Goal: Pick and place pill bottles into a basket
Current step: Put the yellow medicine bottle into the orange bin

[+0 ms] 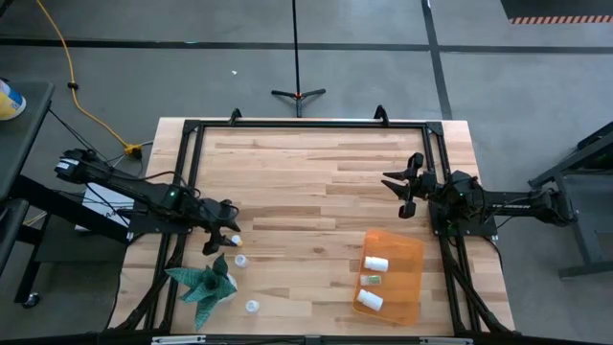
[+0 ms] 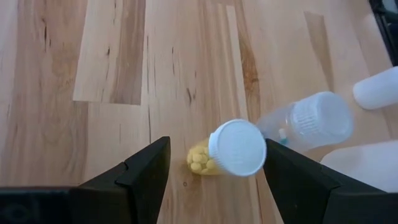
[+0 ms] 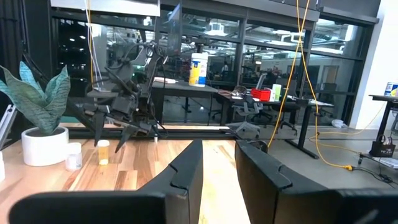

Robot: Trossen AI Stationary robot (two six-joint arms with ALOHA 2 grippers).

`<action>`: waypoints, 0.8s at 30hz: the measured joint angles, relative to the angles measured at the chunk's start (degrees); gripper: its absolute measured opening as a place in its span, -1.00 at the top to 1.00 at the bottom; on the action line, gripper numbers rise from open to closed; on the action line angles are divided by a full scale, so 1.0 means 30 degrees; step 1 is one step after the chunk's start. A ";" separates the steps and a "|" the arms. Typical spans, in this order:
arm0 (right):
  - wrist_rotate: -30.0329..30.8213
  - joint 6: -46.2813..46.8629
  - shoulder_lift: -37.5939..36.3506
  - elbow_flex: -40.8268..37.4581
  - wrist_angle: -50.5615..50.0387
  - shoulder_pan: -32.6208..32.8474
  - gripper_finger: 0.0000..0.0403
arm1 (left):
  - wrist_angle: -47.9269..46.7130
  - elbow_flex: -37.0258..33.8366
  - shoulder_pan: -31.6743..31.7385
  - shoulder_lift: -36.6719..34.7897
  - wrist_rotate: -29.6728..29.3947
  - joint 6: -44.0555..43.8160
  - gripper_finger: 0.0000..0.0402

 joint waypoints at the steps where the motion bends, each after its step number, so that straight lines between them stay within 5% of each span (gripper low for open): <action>1: 0.0000 0.0000 0.0000 0.0000 0.0000 0.0000 0.58 | -0.0015 0.0000 0.0000 0.0092 0.0000 0.0002 -0.42; 24: 0.0000 -0.0284 0.0000 0.0000 -0.0007 -0.0002 0.58 | 0.2490 0.0003 0.0000 0.0535 -0.0221 0.1229 0.20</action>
